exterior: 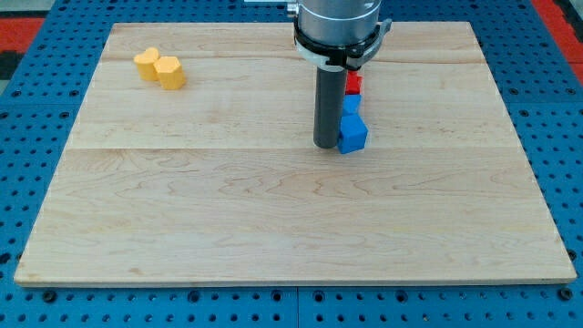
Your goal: Slide the yellow heart towards the bottom center
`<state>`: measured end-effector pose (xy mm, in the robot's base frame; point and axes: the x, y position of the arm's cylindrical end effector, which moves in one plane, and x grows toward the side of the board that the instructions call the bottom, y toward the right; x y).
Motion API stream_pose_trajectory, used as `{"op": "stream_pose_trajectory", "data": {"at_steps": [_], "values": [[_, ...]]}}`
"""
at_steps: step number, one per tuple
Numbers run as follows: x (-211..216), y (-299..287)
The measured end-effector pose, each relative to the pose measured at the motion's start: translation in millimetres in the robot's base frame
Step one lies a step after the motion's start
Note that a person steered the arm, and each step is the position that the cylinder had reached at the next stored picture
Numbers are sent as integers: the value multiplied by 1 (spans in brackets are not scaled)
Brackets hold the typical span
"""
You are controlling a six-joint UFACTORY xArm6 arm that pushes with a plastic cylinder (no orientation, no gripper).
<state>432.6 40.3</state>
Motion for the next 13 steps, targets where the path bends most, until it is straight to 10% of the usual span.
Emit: {"op": "stream_pose_trajectory", "data": {"at_steps": [4, 8, 13], "values": [[-2, -44], [-221, -238], [-145, -250]]}}
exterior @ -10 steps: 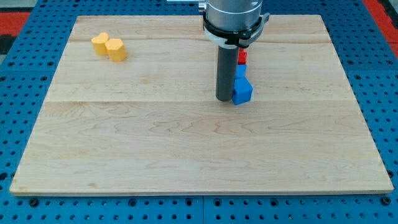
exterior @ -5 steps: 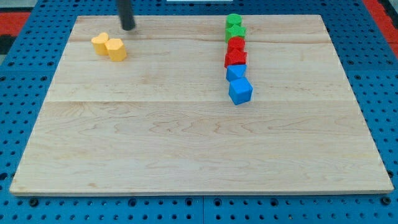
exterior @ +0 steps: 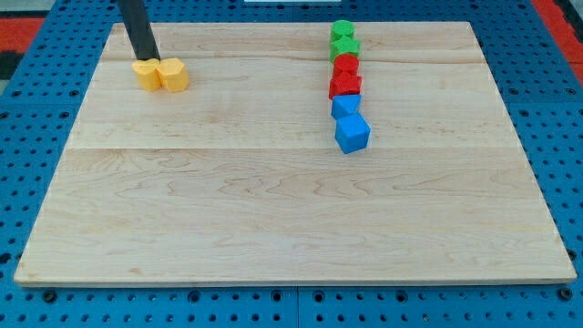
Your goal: Slide the yellow heart towards the bottom center
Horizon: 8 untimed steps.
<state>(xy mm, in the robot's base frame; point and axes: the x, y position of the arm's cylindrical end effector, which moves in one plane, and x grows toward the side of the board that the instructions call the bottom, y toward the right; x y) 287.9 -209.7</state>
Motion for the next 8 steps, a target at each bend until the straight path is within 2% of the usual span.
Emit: {"op": "stream_pose_trajectory", "data": {"at_steps": [3, 6, 8], "values": [[72, 11], [142, -26], [187, 16]]}}
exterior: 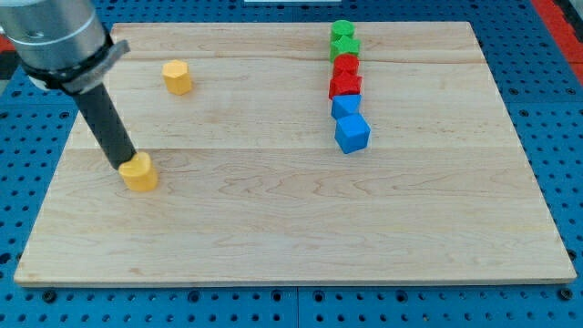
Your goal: Slide the yellow heart towards the bottom center
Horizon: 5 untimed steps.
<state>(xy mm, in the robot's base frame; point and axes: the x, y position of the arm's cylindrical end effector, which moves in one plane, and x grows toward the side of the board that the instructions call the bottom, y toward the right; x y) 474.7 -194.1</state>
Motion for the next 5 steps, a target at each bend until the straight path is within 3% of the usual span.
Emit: {"op": "stream_pose_trajectory", "data": {"at_steps": [1, 3, 5], "values": [[23, 41], [93, 63], [94, 115]]}}
